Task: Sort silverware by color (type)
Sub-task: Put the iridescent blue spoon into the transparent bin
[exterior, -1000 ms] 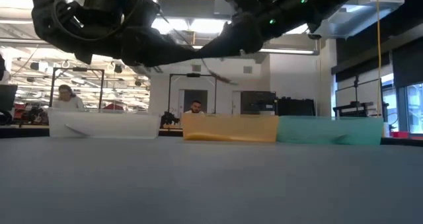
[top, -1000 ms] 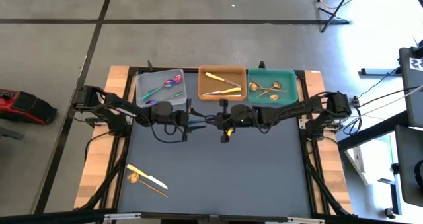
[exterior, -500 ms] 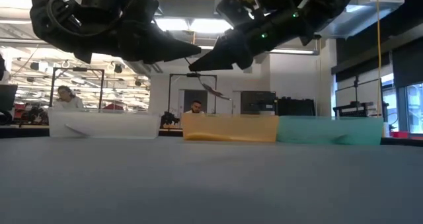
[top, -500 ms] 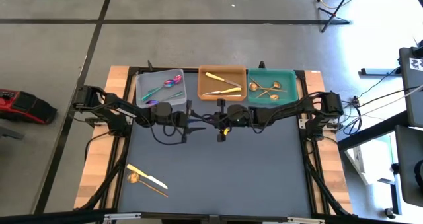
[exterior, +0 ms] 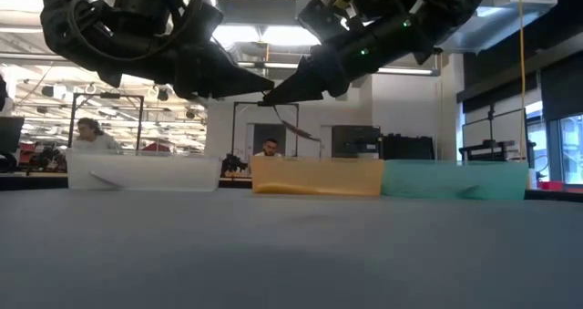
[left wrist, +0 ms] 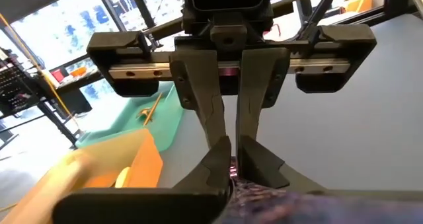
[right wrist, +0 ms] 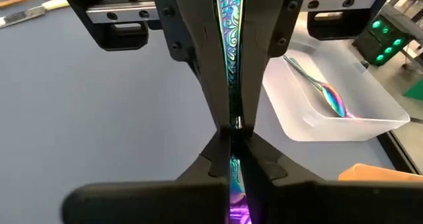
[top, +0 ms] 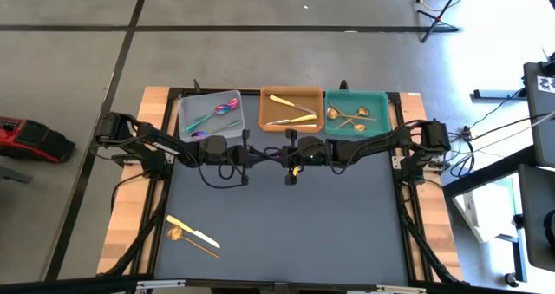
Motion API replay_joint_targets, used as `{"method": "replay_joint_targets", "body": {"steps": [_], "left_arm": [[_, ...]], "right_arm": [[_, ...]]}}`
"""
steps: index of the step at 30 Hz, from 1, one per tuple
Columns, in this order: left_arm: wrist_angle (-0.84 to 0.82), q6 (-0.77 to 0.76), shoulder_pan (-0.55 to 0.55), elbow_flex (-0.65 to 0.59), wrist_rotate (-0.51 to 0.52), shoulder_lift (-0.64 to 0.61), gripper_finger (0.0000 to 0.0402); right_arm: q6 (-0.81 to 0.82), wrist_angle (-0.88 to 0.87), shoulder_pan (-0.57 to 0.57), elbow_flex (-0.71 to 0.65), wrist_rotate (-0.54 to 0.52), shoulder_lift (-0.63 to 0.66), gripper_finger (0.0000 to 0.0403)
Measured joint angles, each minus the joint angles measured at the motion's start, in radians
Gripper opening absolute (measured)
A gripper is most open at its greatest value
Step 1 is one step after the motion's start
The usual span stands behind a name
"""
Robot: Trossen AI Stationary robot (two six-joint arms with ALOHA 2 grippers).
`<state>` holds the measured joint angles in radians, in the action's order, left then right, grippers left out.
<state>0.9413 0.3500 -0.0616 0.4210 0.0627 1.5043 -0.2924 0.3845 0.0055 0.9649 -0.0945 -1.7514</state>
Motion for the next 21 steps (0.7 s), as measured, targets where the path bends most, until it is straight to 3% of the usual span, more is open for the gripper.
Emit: {"method": "replay_joint_targets", "body": {"steps": [5,10,14,21], "left_arm": [[-0.025,-0.001,-0.001,0.0,0.036,-0.002,0.0016],[-0.192,-0.001,-0.001,0.011,0.136,-0.1,0.0015],[-0.457,-0.007,-0.001,0.048,0.271,-0.241,0.0014],[-0.862,-0.03,-0.038,0.082,0.595,-0.489,0.0019]], "right_arm": [[0.003,-0.035,0.007,0.0,-0.031,0.006,0.0071],[0.001,-0.236,0.038,0.016,-0.14,0.099,0.0128],[0.025,-0.35,0.068,0.017,-0.214,0.174,0.0141],[0.062,-0.44,0.08,0.016,-0.201,0.197,0.0142]]}}
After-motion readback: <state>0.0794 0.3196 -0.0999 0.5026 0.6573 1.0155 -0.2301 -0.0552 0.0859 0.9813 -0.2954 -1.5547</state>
